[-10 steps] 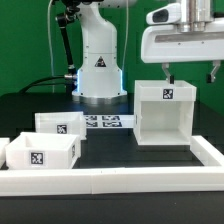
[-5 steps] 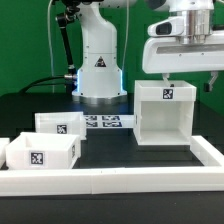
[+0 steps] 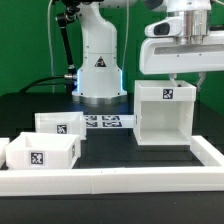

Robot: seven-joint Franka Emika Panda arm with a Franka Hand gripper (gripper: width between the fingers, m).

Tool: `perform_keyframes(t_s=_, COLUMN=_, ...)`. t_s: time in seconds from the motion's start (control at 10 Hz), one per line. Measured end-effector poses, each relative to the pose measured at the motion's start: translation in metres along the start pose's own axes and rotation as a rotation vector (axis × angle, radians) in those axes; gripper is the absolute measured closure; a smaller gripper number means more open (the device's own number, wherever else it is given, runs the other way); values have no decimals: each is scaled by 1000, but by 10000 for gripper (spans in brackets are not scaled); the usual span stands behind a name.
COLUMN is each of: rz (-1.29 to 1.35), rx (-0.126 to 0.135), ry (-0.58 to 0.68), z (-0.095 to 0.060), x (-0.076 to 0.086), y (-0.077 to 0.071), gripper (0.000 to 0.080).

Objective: Assemble drawer

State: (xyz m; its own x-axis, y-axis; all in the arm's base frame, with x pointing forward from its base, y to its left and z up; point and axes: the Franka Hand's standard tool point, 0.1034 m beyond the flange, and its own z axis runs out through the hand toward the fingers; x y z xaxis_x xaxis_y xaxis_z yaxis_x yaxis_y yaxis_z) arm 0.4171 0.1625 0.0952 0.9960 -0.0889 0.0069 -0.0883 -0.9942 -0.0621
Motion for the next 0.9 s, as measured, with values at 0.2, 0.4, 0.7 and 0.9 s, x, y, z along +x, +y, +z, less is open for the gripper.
perform_keyframes(t_s=0.2, rz=0, rx=0, ry=0, z=0, x=0, y=0, gripper=732)
perform_keyframes(t_s=0.4, rz=0, rx=0, ry=0, z=0, x=0, y=0, gripper=763)
perform_keyframes(t_s=0.7, rz=0, rx=0, ry=0, z=0, x=0, y=0, gripper=763)
perform_keyframes(t_s=0.9, rz=-9, rx=0, ry=-1, z=0, x=1, y=2, gripper=763)
